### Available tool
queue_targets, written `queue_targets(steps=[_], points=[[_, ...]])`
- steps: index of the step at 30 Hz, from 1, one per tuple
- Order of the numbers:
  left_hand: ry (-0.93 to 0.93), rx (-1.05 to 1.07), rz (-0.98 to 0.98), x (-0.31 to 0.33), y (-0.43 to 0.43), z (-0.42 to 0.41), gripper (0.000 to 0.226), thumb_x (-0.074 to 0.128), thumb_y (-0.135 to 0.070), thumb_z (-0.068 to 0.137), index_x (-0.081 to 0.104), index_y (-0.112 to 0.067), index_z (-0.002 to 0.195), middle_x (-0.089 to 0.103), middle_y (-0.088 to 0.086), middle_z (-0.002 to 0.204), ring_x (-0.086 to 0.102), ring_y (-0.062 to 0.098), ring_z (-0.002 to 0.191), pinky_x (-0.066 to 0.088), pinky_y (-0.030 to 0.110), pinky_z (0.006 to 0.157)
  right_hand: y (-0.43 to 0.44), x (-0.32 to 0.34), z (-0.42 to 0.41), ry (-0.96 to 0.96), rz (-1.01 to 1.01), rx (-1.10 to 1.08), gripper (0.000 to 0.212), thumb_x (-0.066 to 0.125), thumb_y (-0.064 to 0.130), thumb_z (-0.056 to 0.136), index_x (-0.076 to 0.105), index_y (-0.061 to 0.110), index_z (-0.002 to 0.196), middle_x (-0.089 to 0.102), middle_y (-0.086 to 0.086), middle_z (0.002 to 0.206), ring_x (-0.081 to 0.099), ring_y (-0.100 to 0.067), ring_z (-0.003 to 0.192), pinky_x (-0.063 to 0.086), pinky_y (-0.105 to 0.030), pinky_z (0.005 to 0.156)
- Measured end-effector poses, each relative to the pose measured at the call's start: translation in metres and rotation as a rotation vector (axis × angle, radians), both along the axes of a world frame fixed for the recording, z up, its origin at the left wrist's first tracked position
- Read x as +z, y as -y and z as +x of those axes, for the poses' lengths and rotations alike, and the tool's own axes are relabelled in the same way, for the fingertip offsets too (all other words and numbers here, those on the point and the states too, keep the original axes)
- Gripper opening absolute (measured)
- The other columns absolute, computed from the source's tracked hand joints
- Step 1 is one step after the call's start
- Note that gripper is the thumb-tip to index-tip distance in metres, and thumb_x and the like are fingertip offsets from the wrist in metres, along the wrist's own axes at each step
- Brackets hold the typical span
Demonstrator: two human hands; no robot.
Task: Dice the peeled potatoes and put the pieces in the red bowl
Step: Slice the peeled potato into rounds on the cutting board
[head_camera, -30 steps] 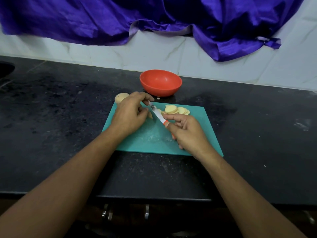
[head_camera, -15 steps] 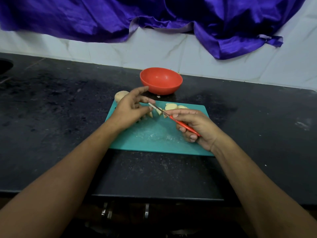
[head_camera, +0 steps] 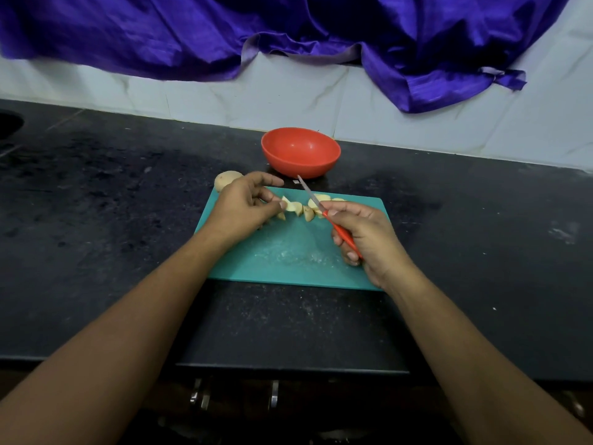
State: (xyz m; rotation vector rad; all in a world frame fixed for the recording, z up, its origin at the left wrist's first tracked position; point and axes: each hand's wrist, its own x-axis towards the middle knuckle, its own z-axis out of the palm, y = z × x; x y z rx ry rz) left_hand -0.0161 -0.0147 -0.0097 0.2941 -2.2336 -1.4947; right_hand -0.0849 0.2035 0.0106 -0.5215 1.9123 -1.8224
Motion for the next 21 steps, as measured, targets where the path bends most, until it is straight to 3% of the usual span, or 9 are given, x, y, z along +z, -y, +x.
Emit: queue_targets(steps=[3, 7, 9, 13, 17, 21], points=[[0.030, 0.035, -0.156, -0.002, -0.003, -0.002, 0.016, 0.079, -0.020, 0.089, 0.072, -0.026, 0.102, 0.073, -0.005, 0.082, 0.059, -0.004, 0.059, 0.046, 0.017, 0.062, 0.004, -0.002, 0.008, -0.098, 0.040, -0.066, 0.017, 0.062, 0.019, 0.101, 0.077, 0.023, 0.108, 0.052, -0.011, 0.061, 0.035, -0.012, 0.038, 0.027, -0.020, 0.037], [0.058, 0.106, -0.311, -0.003, -0.003, -0.003, 0.009, 0.078, -0.034, 0.089, 0.073, -0.032, 0.097, 0.072, -0.011, 0.079, 0.064, 0.002, 0.068, 0.057, 0.034, 0.068, 0.001, -0.004, 0.009, -0.219, 0.140, -0.146, 0.018, 0.062, 0.017, 0.101, 0.075, 0.022, 0.113, 0.056, -0.002, 0.057, 0.040, -0.006, 0.037, 0.032, -0.021, 0.037], [0.054, 0.133, -0.383, -0.002, -0.004, -0.002, 0.009, 0.076, -0.038, 0.091, 0.073, -0.033, 0.098, 0.071, -0.014, 0.080, 0.063, 0.002, 0.070, 0.057, 0.036, 0.070, -0.002, -0.006, 0.005, -0.366, 0.296, -0.187, 0.021, 0.063, 0.021, 0.100, 0.074, 0.025, 0.118, 0.056, 0.010, 0.052, 0.046, -0.007, 0.042, 0.039, -0.024, 0.042], [0.032, 0.183, -0.498, 0.002, -0.006, -0.001, 0.017, 0.070, -0.036, 0.094, 0.075, -0.028, 0.108, 0.073, -0.016, 0.096, 0.063, 0.004, 0.083, 0.057, 0.038, 0.078, -0.010, -0.007, 0.010, -0.715, 0.630, -0.172, 0.031, 0.060, 0.029, 0.099, 0.070, 0.031, 0.128, 0.052, 0.008, 0.052, 0.050, -0.014, 0.048, 0.049, -0.036, 0.054], [0.079, 0.164, -0.628, 0.004, -0.011, 0.001, 0.026, 0.067, -0.034, 0.096, 0.073, -0.026, 0.120, 0.074, -0.014, 0.109, 0.065, 0.009, 0.099, 0.053, 0.031, 0.081, -0.013, -0.002, 0.023, -0.903, 0.765, -0.170, 0.035, 0.052, 0.034, 0.101, 0.065, 0.035, 0.133, 0.057, 0.005, 0.063, 0.053, -0.013, 0.059, 0.052, -0.037, 0.061], [0.102, 0.145, -0.643, 0.006, -0.012, 0.003, 0.025, 0.064, -0.029, 0.097, 0.075, -0.025, 0.120, 0.072, -0.012, 0.113, 0.062, 0.006, 0.098, 0.048, 0.028, 0.079, -0.014, 0.002, 0.027, -1.028, 0.878, -0.141, 0.043, 0.046, 0.029, 0.102, 0.055, 0.040, 0.143, 0.064, 0.003, 0.077, 0.059, -0.020, 0.071, 0.052, -0.039, 0.066]])
